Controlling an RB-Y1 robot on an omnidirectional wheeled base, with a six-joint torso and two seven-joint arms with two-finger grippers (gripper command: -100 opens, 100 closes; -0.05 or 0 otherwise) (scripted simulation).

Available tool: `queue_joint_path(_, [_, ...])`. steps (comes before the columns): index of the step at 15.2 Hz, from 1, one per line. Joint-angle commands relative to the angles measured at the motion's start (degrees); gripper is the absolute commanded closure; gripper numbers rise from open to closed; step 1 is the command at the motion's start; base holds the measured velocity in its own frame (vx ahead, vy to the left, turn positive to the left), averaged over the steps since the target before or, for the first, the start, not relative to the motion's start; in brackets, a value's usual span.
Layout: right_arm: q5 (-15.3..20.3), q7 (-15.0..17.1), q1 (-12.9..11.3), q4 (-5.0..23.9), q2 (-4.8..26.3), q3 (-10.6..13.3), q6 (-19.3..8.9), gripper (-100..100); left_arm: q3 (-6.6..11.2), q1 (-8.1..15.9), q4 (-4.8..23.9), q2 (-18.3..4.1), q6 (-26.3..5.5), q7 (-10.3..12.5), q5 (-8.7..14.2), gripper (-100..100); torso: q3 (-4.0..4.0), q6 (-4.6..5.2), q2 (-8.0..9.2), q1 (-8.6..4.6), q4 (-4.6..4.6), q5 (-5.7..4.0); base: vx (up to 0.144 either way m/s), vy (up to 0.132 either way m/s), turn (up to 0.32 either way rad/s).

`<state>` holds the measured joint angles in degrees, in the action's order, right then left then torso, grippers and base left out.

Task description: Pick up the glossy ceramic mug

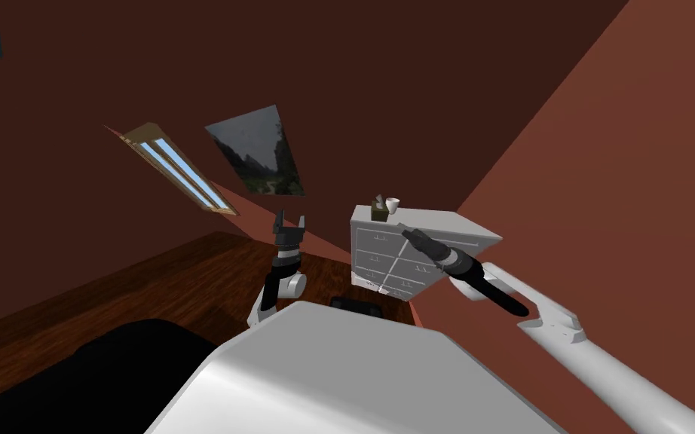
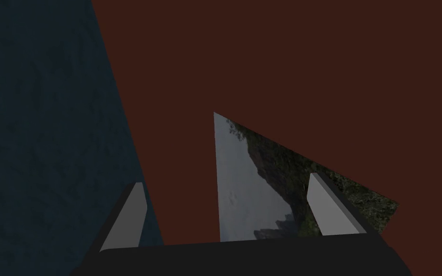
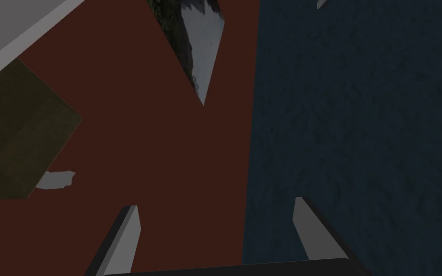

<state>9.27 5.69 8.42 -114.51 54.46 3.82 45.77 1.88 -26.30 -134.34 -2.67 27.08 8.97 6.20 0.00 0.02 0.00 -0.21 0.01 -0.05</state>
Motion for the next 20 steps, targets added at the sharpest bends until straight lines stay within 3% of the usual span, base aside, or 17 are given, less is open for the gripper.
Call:
queue_joint_path(1, [1.6,1.2,-1.9,1.7,2.9,0.7,1.5,-100,0.00,0.0,0.0,0.0,0.0,0.0,0.0,0,0.00,0.00,0.00,0.00,0.00,0.00,-0.028,-0.039,0.251])
queue_joint_path(4, [1.6,1.2,-1.9,1.7,6.5,0.7,1.5,-100,0.00,0.0,0.0,0.0,0.0,0.0,0.0,0,0.00,-0.03,0.00,-0.03,0.00,0.00,-0.028,-0.046,0.158])
queue_joint_path(5, [3.1,2.4,-3.7,3.4,7.9,1.4,2.9,-100,0.00,0.0,0.0,0.0,0.0,0.0,0.0,0,0.00,0.00,-0.01,0.00,0.00,0.00,-0.031,-0.039,0.269])
queue_joint_path(8, [3.1,2.4,-3.7,3.4,11.7,1.4,2.9,-100,0.00,0.0,0.0,0.0,0.0,0.0,0.0,0,0.00,-0.02,0.00,-0.05,0.00,0.00,-0.028,-0.050,0.160])
queue_joint_path(9, [4.6,3.7,-5.5,5.0,13.0,2.2,4.4,-100,0.00,0.0,0.0,0.0,0.0,0.0,0.0,0,-0.01,0.01,-0.02,-0.02,0.00,0.00,-0.030,-0.036,0.276])
queue_joint_path(12, [4.6,3.7,-5.5,5.0,16.9,2.2,4.4,-100,0.00,0.0,0.0,0.0,0.0,0.0,0.0,0,0.00,-0.02,0.00,-0.04,0.00,0.00,-0.032,-0.047,0.169])
queue_joint_path(13, [4.6,3.7,-5.5,5.0,16.9,2.2,4.4,-100,0.00,0.0,0.0,0.0,0.0,0.0,0.0,0,-0.01,0.02,-0.02,-0.01,0.00,0.00,-0.004,-0.015,-0.056])
queue_joint_path(14, [6.2,5.0,-7.4,6.6,19.1,3.0,6.0,-100,0.00,0.0,0.0,0.0,0.0,0.0,0.0,0,-0.02,0.02,-0.05,0.04,-0.01,0.00,-0.018,-0.033,0.273])
queue_joint_path(17, [6.2,5.0,-7.4,6.6,22.1,3.0,6.0,-100,0.00,0.0,0.0,0.0,0.0,0.0,0.0,0,-0.03,-0.02,-0.05,-0.03,-0.01,0.00,-0.024,-0.048,0.181])
queue_joint_path(18, [7.7,6.4,-9.2,8.2,23.9,3.9,7.5,-100,0.00,0.0,0.0,0.0,0.0,0.0,0.0,0,-0.03,0.01,-0.05,0.00,-0.01,0.00,-0.026,-0.038,0.289])
queue_joint_path(20, [7.7,6.4,-9.2,8.2,26.4,3.9,7.5,-100,0.00,0.0,0.0,0.0,0.0,0.0,0.0,0,-0.03,-0.09,-0.05,-0.03,-0.02,0.01,-0.031,-0.057,0.267])
